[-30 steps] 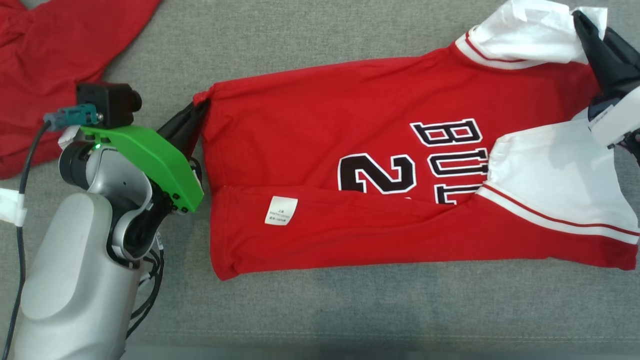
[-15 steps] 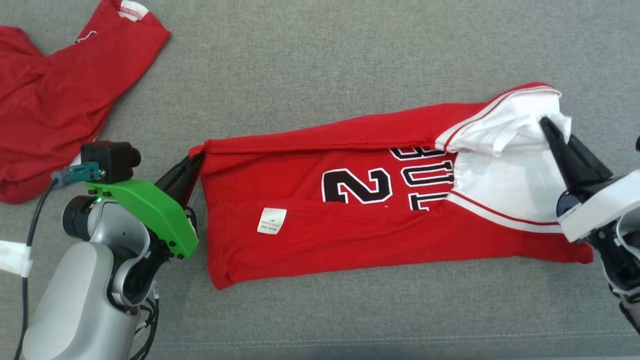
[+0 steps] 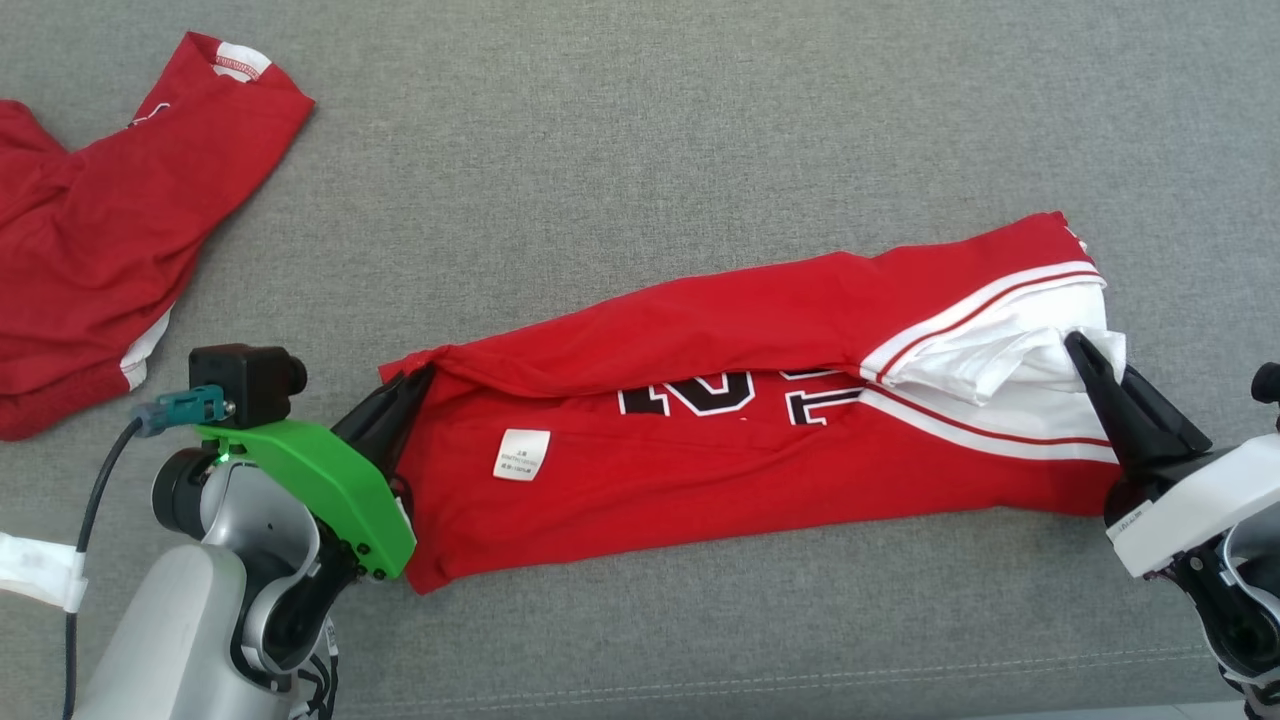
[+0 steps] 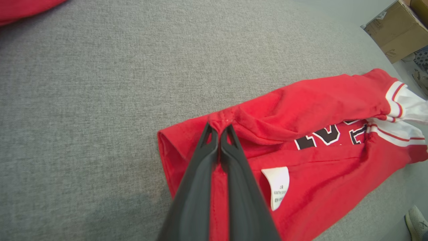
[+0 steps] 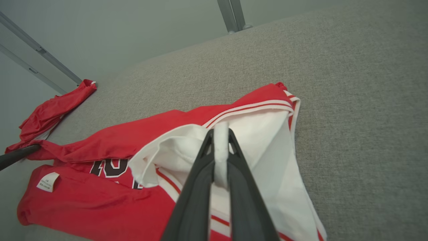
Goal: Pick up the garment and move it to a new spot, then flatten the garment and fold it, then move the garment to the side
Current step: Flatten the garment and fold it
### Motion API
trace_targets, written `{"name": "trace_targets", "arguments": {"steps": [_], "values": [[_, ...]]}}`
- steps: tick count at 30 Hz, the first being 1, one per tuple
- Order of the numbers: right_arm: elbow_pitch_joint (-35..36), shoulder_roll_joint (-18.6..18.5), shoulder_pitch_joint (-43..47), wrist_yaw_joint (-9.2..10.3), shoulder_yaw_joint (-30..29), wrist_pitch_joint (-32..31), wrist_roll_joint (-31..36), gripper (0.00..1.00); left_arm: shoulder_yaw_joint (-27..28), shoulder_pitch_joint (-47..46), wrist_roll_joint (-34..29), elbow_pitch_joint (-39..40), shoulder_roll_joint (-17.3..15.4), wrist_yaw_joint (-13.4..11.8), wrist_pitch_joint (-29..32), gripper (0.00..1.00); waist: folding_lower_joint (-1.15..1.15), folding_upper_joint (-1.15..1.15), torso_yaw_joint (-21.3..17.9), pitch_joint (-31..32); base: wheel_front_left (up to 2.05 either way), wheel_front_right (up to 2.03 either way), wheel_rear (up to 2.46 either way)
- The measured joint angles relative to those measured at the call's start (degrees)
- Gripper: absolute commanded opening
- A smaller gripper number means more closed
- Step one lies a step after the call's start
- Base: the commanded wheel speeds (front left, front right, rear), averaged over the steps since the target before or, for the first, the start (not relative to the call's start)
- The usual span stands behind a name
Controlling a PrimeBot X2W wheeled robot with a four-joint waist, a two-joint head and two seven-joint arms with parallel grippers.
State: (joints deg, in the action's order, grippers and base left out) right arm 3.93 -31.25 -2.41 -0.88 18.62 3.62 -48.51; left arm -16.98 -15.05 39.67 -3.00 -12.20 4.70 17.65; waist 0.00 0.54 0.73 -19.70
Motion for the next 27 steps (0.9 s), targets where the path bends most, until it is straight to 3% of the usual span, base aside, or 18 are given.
{"name": "trace_targets", "arguments": {"steps": [10,11,12,13,14,15,19,23,27], "values": [[0.0,-2.5,3.9,1.05,1.0,-1.7,0.8,0.0,0.1,4.4,1.0,2.5,-0.8,-0.7,0.7,0.0,0.0,0.0,0.1,0.8,0.0,0.0,0.0],[0.0,-2.9,4.2,1.08,1.2,-2.0,0.8,0.2,-0.1,4.8,1.0,2.7,-0.8,-0.8,1.0,0.0,0.0,0.0,0.2,0.8,0.0,0.0,0.0],[-0.2,-3.1,4.2,1.08,1.5,-2.5,1.0,0.47,-0.1,5.1,1.0,2.8,-0.8,-1.0,1.0,0.02,0.0,0.0,0.2,0.8,0.0,0.0,0.0],[-0.2,-3.3,4.2,1.08,1.9,-2.9,1.2,1.0,-0.1,5.5,1.0,2.9,-0.8,-1.3,1.1,0.35,0.0,0.0,0.3,0.9,0.0,0.0,0.0],[-0.2,-3.4,4.2,1.08,2.4,-3.4,1.8,1.0,-0.3,5.8,1.0,3.1,-0.8,-1.3,1.6,0.63,0.0,0.0,0.3,0.9,0.0,0.0,0.0],[-0.2,-3.7,4.2,1.08,2.7,-3.9,2.3,1.0,-0.8,6.0,1.0,3.3,-0.9,-1.3,2.0,1.0,0.0,0.0,0.4,0.9,0.0,0.0,0.0],[1.1,-4.8,4.0,1.44,1.8,-5.2,1.7,1.0,-1.8,6.6,0.5,4.2,-1.6,-1.3,2.6,1.0,0.0,0.0,0.6,0.9,0.0,0.0,0.0],[1.9,-5.8,1.7,1.56,-0.6,-6.0,0.7,1.0,-0.4,8.0,-2.3,6.7,-3.5,-3.2,1.7,1.0,0.0,0.0,0.5,0.9,0.0,0.0,0.0],[-1.1,-6.4,0.3,3.12,-3.5,-7.8,-2.6,1.0,1.2,7.9,-5.8,9.9,-3.5,-4.9,-1.9,1.0,0.0,0.0,0.9,0.6,0.0,0.0,0.0]]}}
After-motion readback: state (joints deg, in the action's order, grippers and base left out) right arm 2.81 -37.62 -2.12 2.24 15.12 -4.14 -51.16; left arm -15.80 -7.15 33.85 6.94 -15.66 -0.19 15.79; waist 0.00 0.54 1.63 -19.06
